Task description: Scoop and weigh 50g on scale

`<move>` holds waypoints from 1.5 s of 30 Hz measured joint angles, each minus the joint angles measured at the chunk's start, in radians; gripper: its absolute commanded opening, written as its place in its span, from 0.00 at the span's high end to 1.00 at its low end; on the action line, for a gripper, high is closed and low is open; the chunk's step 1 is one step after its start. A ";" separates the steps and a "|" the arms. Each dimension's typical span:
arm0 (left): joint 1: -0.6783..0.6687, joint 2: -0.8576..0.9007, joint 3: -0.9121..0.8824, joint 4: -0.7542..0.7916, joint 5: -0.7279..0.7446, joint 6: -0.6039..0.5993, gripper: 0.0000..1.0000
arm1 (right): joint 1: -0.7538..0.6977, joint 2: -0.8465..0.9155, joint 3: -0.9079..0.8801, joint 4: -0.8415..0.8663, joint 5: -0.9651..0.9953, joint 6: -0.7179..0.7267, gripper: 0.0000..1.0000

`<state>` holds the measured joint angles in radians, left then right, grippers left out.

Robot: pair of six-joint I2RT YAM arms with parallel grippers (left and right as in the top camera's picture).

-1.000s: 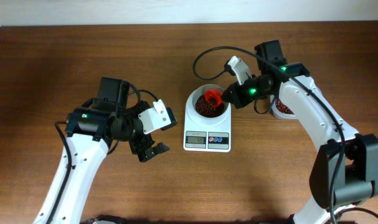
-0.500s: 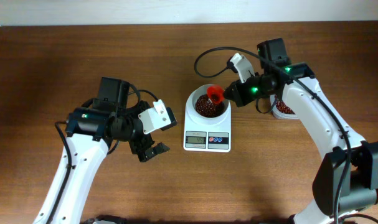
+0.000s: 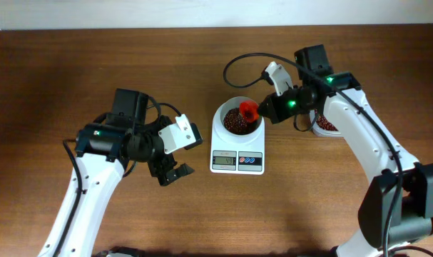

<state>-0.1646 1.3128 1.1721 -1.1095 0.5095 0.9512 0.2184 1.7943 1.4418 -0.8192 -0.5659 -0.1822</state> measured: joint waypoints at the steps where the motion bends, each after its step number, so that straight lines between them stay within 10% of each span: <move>1: 0.000 0.000 0.000 0.000 0.000 0.000 0.01 | 0.000 0.000 0.000 0.000 -0.003 0.001 0.96; 45: 0.000 0.000 0.000 0.000 0.000 0.000 0.01 | -0.077 0.000 0.000 0.012 -0.257 0.056 0.96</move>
<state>-0.1646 1.3128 1.1721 -1.1091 0.5095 0.9512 0.1417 1.7943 1.4422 -0.8074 -0.8234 -0.1261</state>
